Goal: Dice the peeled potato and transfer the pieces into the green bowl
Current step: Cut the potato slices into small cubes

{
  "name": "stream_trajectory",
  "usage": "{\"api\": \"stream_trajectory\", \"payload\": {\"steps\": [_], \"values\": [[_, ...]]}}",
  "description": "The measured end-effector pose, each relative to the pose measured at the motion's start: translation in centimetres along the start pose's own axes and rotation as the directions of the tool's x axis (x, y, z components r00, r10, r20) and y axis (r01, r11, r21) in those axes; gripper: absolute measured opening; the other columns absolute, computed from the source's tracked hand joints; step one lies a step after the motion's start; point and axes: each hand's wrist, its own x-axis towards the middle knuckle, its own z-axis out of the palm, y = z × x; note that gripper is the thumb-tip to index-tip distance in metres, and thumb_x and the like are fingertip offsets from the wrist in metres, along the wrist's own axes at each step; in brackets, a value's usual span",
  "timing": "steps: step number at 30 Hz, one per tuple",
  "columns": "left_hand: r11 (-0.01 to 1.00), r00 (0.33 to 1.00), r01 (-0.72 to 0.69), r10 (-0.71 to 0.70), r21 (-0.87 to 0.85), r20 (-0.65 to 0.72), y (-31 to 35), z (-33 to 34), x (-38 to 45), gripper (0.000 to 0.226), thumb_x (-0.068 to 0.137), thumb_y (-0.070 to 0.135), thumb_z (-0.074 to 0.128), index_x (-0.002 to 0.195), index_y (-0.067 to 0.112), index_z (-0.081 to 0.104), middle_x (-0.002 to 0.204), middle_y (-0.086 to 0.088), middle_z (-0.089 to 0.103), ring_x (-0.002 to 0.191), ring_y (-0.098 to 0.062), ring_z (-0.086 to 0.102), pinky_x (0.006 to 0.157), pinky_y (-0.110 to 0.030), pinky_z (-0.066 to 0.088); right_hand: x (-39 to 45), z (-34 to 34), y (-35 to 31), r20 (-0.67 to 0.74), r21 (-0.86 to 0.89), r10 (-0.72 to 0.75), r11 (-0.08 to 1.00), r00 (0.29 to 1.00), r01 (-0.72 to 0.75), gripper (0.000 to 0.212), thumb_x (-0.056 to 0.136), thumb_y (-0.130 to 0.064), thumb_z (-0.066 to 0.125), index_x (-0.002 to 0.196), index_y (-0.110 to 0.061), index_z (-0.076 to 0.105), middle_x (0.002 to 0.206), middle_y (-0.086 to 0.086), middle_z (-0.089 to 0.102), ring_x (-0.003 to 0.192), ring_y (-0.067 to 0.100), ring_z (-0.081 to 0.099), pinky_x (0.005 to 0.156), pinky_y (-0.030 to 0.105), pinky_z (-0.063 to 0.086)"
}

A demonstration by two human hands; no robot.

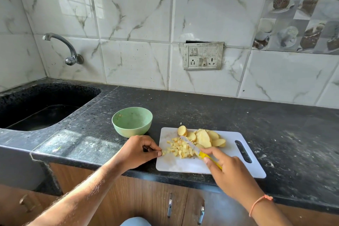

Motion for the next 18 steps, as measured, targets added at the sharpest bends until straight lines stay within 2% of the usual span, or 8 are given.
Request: {"api": "stream_trajectory", "payload": {"steps": [2, 4, 5, 7, 10, 13, 15, 18], "values": [[1.000, 1.000, -0.023, 0.023, -0.007, -0.014, -0.1, 0.2, 0.0, 0.009, 0.082, 0.028, 0.092, 0.086, 0.032, 0.085, 0.089, 0.019, 0.076, 0.085, -0.009, 0.071, 0.071, -0.011, 0.047, 1.0, -0.8, 1.4, -0.036, 0.146, 0.035, 0.989, 0.999, -0.030, 0.022, 0.103, -0.036, 0.060, 0.119, -0.049, 0.066, 0.051, -0.017, 0.048, 0.043, 0.009, 0.035, 0.047, 0.022, 0.025], [1.000, 1.000, -0.014, 0.014, -0.012, -0.019, 0.0, 0.2, 0.0, 0.012, 0.080, 0.028, 0.093, 0.088, 0.032, 0.085, 0.090, 0.019, 0.076, 0.085, -0.008, 0.072, 0.072, -0.010, 0.047, 1.5, -1.3, 2.7, -0.073, 0.373, 0.100, 0.925, 0.992, -0.066, 0.025, 0.103, -0.022, 0.063, 0.121, -0.038, 0.071, 0.063, -0.021, 0.061, 0.045, 0.001, 0.042, 0.050, 0.011, 0.030], [1.000, 1.000, 0.008, -0.008, -0.023, -0.020, 0.0, 0.2, 0.1, 0.014, 0.079, 0.029, 0.094, 0.089, 0.031, 0.084, 0.090, 0.019, 0.077, 0.085, -0.008, 0.072, 0.072, -0.010, 0.048, 1.7, -1.3, 3.4, -0.081, 0.484, 0.153, 0.870, 0.985, -0.095, 0.026, 0.103, -0.016, 0.062, 0.122, -0.030, 0.072, 0.062, -0.015, 0.060, 0.044, 0.001, 0.040, 0.049, 0.012, 0.031], [0.997, 0.998, 0.066, -0.067, -0.050, -0.012, 0.2, 0.0, 0.2, 0.019, 0.076, 0.031, 0.096, 0.091, 0.030, 0.083, 0.090, 0.018, 0.078, 0.085, -0.008, 0.072, 0.073, -0.011, 0.051, 1.8, -1.3, 4.4, -0.055, 0.635, 0.232, 0.759, 0.971, -0.146, 0.025, 0.103, -0.013, 0.060, 0.123, -0.023, 0.072, 0.051, -0.004, 0.038, 0.043, 0.009, 0.028, 0.043, 0.020, 0.026], [0.992, 0.992, 0.124, -0.124, -0.012, -0.006, 0.4, 0.0, 0.6, 0.018, 0.074, 0.038, 0.096, 0.086, 0.033, 0.083, 0.088, 0.016, 0.078, 0.083, -0.006, 0.070, 0.072, -0.013, 0.052, 2.0, -1.2, 5.0, -0.029, 0.693, 0.229, 0.706, 0.973, -0.146, 0.025, 0.103, -0.014, 0.059, 0.123, -0.025, 0.071, 0.050, -0.001, 0.031, 0.044, 0.014, 0.022, 0.042, 0.024, 0.021], [0.985, 0.986, 0.169, -0.169, -0.016, 0.010, 0.9, 0.1, 0.6, 0.013, 0.076, 0.039, 0.094, 0.082, 0.034, 0.084, 0.084, 0.014, 0.077, 0.064, -0.002, 0.065, 0.064, -0.017, 0.052, 2.2, -1.2, 5.2, -0.036, 0.709, 0.209, 0.694, 0.977, -0.122, 0.025, 0.103, -0.017, 0.060, 0.120, -0.031, 0.073, 0.051, 0.002, 0.032, 0.045, 0.015, 0.023, 0.043, 0.026, 0.020], [0.977, 0.977, 0.214, -0.213, -0.022, 0.025, 1.5, 0.2, 0.9, 0.011, 0.077, 0.038, 0.094, 0.082, 0.034, 0.084, 0.082, 0.009, 0.078, 0.054, -0.008, 0.064, 0.059, -0.021, 0.052, 2.2, -1.1, 5.5, -0.046, 0.719, 0.213, 0.685, 0.976, -0.116, 0.025, 0.103, -0.018, 0.061, 0.119, -0.034, 0.073, 0.052, 0.005, 0.030, 0.045, 0.015, 0.023, 0.043, 0.025, 0.021], [0.975, 0.975, 0.218, -0.219, 0.027, 0.041, 2.2, 0.5, 1.6, 0.010, 0.078, 0.040, 0.093, 0.081, 0.038, 0.084, 0.079, 0.009, 0.077, 0.053, -0.007, 0.062, 0.057, -0.024, 0.051, 2.3, -1.0, 5.7, -0.066, 0.729, 0.212, 0.677, 0.975, -0.098, 0.025, 0.103, -0.019, 0.061, 0.118, -0.035, 0.073, 0.052, 0.004, 0.029, 0.045, 0.015, 0.023, 0.043, 0.023, 0.023]]}}
